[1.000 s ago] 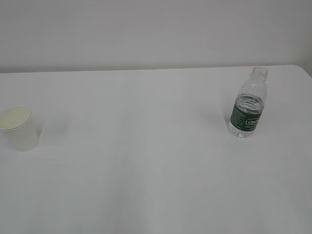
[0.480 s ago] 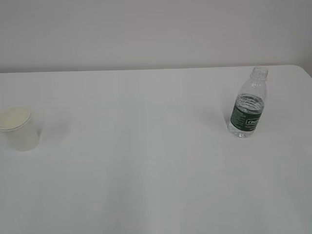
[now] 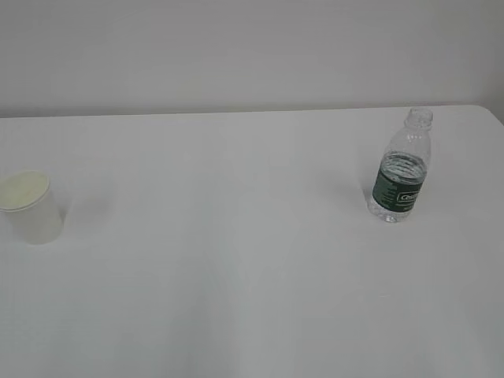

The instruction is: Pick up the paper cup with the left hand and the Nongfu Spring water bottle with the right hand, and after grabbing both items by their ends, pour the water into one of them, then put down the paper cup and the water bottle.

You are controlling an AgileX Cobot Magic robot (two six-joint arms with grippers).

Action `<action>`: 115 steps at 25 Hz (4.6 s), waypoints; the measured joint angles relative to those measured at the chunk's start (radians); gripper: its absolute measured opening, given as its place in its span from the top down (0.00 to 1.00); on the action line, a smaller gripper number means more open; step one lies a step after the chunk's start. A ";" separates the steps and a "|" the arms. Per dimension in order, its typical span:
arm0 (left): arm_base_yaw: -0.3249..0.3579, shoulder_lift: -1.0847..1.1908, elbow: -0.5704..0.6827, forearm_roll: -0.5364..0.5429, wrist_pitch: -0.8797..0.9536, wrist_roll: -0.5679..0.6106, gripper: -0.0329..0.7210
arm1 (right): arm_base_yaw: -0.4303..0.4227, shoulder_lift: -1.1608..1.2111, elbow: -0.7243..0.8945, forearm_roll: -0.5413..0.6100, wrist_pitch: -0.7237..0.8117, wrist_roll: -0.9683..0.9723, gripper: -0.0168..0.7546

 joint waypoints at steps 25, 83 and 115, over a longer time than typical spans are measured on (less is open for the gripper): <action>0.000 0.023 -0.014 -0.004 -0.099 0.000 0.18 | 0.000 0.000 0.000 0.003 -0.138 0.000 0.36; 0.000 0.861 -0.018 -0.035 -1.124 0.000 0.31 | 0.000 0.858 0.000 0.046 -1.232 -0.006 0.36; 0.000 1.204 0.291 -0.009 -1.796 -0.096 0.32 | 0.000 1.304 0.220 -0.200 -1.963 0.226 0.36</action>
